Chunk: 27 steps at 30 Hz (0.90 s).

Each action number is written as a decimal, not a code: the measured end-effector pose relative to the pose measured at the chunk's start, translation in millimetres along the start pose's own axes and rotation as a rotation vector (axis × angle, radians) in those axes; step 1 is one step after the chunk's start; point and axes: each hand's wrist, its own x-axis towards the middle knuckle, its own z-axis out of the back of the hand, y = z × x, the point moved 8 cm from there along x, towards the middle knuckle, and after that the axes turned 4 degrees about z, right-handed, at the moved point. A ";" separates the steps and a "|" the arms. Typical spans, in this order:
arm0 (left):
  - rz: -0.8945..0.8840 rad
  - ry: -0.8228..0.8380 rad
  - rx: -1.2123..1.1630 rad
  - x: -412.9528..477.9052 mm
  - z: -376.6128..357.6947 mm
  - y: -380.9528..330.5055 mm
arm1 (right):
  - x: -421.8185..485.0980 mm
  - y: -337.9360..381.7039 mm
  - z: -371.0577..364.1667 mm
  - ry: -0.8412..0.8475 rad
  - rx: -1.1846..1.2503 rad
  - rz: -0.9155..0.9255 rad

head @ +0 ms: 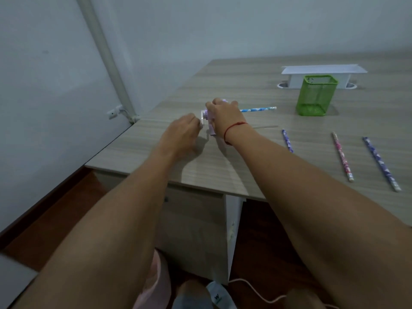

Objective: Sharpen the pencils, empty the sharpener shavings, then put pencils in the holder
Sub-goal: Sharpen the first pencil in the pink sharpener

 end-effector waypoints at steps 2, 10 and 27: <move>0.107 0.070 -0.088 -9.3 -8.7 2.2 | -3.1 3.7 1.0 -0.009 -0.009 0.017; 0.177 0.296 0.039 16.2 -39.2 17.3 | -3.8 -2.1 6.3 -0.017 0.004 0.035; 0.288 0.335 0.028 29.7 -50.9 18.8 | -15.7 -51.5 8.7 -0.108 0.385 -0.035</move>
